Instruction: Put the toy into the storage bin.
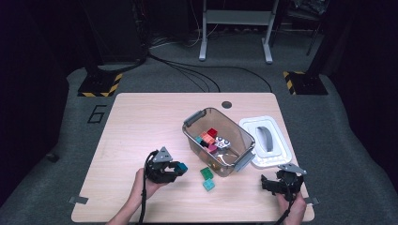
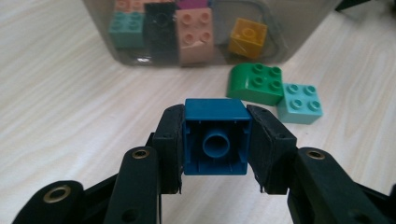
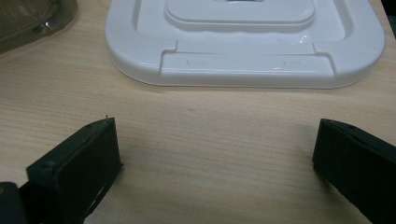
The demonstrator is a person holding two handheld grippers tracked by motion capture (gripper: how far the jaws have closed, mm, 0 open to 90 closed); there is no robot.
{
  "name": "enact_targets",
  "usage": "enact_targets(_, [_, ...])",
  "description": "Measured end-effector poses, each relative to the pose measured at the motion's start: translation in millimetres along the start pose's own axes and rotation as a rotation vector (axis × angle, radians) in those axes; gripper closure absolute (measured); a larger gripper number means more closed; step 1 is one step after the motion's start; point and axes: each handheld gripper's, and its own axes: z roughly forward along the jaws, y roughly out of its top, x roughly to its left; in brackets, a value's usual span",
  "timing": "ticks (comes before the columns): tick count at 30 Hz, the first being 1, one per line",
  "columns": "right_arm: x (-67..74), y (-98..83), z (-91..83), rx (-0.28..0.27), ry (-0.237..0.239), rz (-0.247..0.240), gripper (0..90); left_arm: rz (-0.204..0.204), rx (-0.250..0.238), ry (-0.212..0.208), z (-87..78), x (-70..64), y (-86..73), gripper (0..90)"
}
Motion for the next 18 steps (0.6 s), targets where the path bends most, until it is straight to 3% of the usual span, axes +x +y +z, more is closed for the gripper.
enact_targets(12, [-0.1, 0.1, 0.2, 0.001, 0.005, 0.0, 0.0, -0.034, -0.027, 0.027, -10.7, 26.4, 11.4, 59.2])
enact_targets(18, [-0.1, 0.0, 0.2, 0.001, 0.005, -0.001, 0.0, -0.054, -0.03, 0.018, -9.7, 38.6, 18.0, 59.2])
